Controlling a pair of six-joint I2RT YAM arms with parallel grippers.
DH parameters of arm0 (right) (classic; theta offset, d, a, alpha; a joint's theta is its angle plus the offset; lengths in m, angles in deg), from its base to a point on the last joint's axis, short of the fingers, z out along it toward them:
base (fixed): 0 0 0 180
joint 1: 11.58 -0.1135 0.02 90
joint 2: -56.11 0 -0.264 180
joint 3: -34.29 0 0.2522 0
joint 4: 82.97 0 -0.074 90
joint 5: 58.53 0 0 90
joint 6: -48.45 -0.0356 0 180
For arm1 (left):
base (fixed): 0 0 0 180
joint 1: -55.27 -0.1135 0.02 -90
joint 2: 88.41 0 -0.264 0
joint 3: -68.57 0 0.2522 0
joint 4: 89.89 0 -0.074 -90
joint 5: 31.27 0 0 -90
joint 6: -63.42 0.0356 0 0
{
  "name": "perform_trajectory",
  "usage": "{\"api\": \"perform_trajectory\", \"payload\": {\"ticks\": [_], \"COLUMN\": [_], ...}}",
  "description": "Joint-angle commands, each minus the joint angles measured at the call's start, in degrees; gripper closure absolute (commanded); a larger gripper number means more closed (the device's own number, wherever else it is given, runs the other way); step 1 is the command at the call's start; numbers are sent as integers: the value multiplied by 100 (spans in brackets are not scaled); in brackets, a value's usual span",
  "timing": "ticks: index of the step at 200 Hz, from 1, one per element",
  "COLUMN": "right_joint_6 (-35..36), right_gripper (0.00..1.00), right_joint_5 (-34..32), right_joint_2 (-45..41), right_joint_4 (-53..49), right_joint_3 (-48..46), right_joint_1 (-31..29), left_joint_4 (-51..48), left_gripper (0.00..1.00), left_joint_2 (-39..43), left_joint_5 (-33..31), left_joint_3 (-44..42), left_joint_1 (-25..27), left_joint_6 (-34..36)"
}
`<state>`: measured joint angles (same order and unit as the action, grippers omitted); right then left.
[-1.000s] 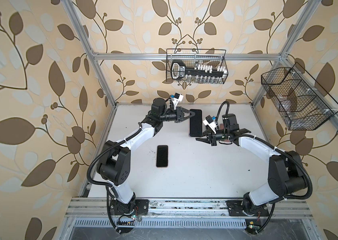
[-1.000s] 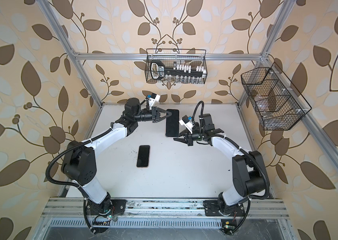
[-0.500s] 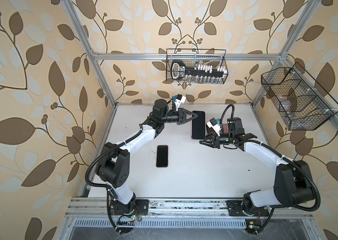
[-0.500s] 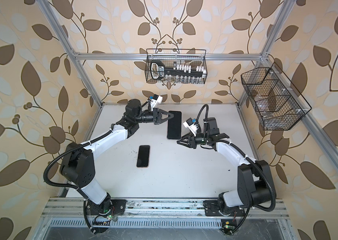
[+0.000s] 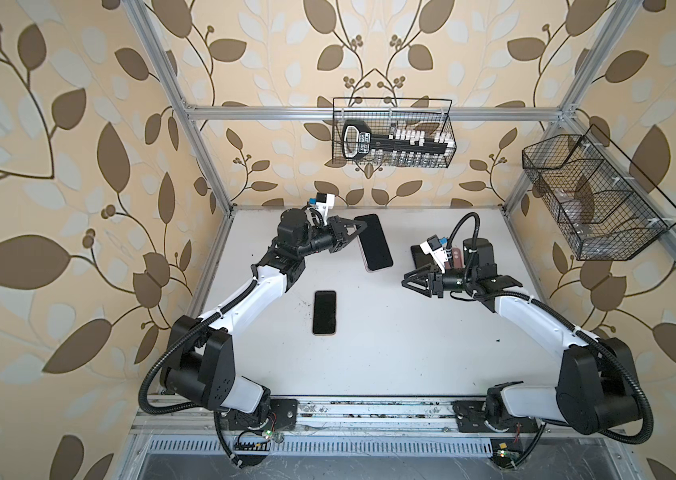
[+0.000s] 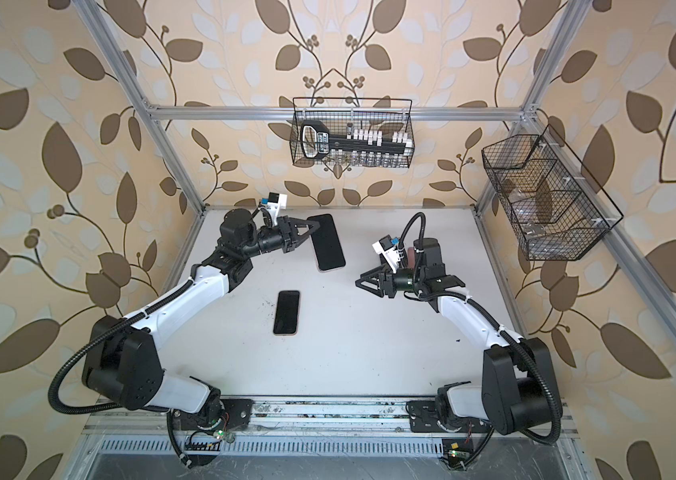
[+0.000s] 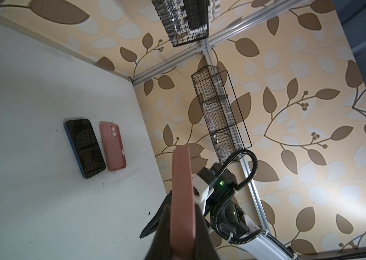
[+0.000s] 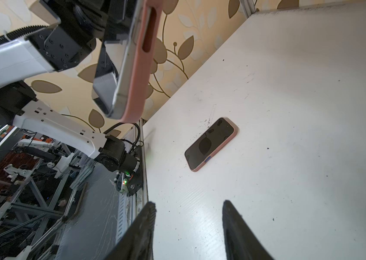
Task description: Take the phone out of the phone case
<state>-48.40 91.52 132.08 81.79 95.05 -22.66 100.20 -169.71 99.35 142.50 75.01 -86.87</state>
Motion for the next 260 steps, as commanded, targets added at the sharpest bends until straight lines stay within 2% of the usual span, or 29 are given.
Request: {"api": "perform_trajectory", "payload": {"ticks": [1,38,69,88,129,170,209,260], "right_joint_6": [-737,-1620,-2048,-2169,-2635,-4032,-4887,-5082], "right_gripper": [44,22,14,0,0,3,5,7], "right_joint_5": [-251,-1220,-1483,-1604,-1678,-1873,-2305,-2534], "right_joint_2": [-410,-1063,-1220,-1256,-1279,-1388,-1362,-1340], "right_joint_4": [859,1544,1826,1814,1993,3191,3988,4280], "right_joint_3": [-303,-763,-902,-909,-1046,-1702,-2132,-2187], "right_joint_1": [-43,-162,-114,-135,-124,-248,-521,-697], "left_joint_4": [688,1317,2023,2114,2501,3419,3729,4087], "left_gripper": [100,100,100,100,100,100,100,100], "left_joint_2": [498,726,854,928,859,498,204,-278], "left_joint_5": [-715,-1205,-1548,-1707,-1982,-2310,-2480,-2489], "left_joint_3": [-302,-892,-1350,-1492,-1743,-1997,-1868,-1694], "left_joint_1": [-50,-41,-25,-15,53,319,660,893], "left_joint_6": [-519,-1110,-1557,-1623,-1914,-2444,-2414,-2485]}}
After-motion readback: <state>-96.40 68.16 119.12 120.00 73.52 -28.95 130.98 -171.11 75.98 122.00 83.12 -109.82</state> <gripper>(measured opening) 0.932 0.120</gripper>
